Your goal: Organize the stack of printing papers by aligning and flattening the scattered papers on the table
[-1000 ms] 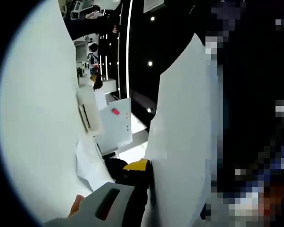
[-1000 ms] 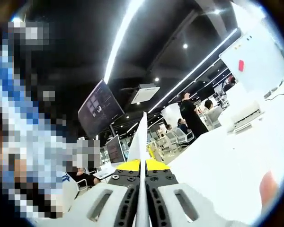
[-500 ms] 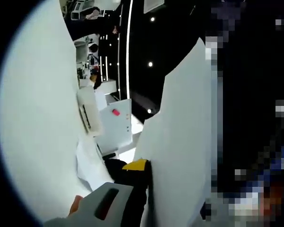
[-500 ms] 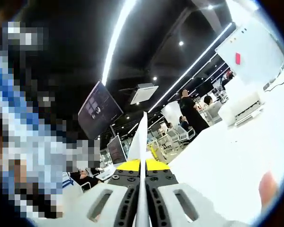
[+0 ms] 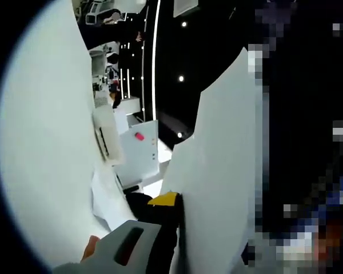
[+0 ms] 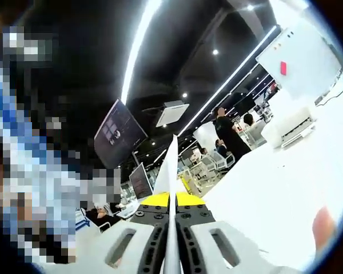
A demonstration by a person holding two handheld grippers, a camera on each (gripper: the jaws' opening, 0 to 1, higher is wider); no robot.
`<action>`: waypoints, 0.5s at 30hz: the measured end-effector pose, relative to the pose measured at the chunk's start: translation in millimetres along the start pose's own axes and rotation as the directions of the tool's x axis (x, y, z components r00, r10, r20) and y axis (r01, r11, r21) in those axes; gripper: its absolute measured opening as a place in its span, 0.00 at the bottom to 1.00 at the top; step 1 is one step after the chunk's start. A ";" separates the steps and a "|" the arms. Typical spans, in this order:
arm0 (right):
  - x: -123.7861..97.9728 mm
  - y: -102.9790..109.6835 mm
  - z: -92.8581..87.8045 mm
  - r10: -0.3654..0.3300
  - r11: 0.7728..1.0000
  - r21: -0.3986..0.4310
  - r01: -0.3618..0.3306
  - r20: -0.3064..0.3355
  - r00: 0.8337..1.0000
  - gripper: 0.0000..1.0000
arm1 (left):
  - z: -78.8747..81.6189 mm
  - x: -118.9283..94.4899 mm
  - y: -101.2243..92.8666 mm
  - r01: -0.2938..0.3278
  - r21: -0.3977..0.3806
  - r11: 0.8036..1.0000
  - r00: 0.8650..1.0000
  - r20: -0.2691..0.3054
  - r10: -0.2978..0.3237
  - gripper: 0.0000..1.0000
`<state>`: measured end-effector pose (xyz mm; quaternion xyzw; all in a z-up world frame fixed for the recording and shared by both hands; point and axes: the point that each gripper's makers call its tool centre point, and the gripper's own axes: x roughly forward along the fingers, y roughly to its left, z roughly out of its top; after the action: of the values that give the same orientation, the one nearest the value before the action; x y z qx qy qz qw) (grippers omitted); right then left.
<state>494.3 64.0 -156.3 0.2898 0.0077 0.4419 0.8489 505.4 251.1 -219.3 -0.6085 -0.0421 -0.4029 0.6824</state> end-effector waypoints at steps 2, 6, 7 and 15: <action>-0.5 0.3 -1.9 0.000 1.000 0.007 0.000 0.003 1.000 0.00 | 0.1 -0.1 0.4 0.000 0.000 1.000 1.000 0.001 0.000 0.11; -3.2 -0.5 -6.0 0.000 1.000 0.017 0.000 0.015 1.000 0.00 | 0.3 -0.2 1.3 -0.001 -0.003 1.000 1.000 0.005 0.001 0.11; -3.7 -1.6 -7.7 -0.002 1.000 0.026 0.001 0.016 1.000 0.00 | 0.8 -0.1 1.8 -0.001 -0.003 1.000 1.000 0.004 0.001 0.11; -5.8 -2.1 -20.5 0.004 0.997 0.074 -0.006 0.021 1.000 0.00 | -0.6 -0.6 1.5 0.000 -0.003 1.000 1.000 0.004 0.000 0.11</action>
<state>486.8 68.6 -175.8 0.3254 0.0145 0.4405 0.8366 505.7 250.8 -221.0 -0.6105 -0.0430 -0.4017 0.6812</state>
